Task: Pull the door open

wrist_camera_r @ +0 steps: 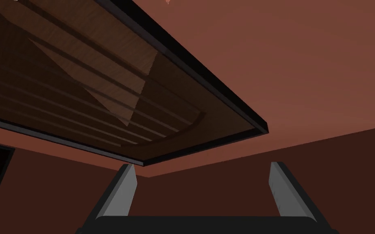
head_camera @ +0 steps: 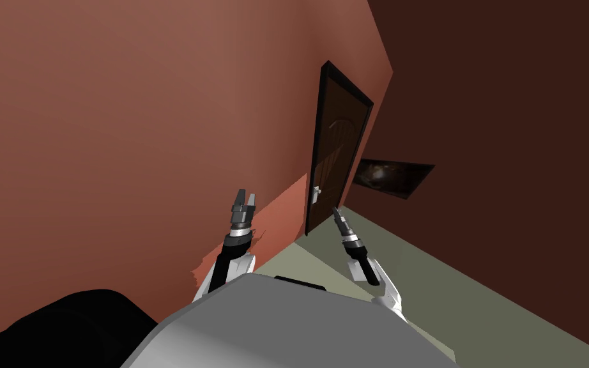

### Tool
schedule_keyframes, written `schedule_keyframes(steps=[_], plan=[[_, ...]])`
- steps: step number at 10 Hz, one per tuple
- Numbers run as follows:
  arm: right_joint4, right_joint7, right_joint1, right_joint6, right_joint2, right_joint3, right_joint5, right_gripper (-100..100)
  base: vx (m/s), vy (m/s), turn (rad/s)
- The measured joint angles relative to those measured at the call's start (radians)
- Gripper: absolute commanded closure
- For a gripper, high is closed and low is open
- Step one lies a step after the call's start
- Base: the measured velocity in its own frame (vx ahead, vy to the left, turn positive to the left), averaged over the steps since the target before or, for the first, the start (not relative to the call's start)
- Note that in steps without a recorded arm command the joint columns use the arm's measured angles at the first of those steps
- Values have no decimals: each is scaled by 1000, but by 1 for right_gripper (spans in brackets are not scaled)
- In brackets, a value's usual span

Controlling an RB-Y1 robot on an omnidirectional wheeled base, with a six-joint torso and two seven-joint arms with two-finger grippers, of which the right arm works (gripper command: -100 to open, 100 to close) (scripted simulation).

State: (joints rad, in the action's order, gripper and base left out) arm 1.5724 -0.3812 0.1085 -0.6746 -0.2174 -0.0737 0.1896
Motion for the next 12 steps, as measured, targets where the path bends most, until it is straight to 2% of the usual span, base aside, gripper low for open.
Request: schedule_keyframes(steps=[2,4,7,12], plan=[[-54,-18,-35,-7,-19,-3,24,-100,86,-89,67],[-99,-40,-58,-14,-26,-10,45,-100,50,-54,21],[-186,-68,-96,-36,-50,-15,78,-100,78,-70,63],[-334,-129,-175,-62,-85,-30,145,-100,88,-73,60]])
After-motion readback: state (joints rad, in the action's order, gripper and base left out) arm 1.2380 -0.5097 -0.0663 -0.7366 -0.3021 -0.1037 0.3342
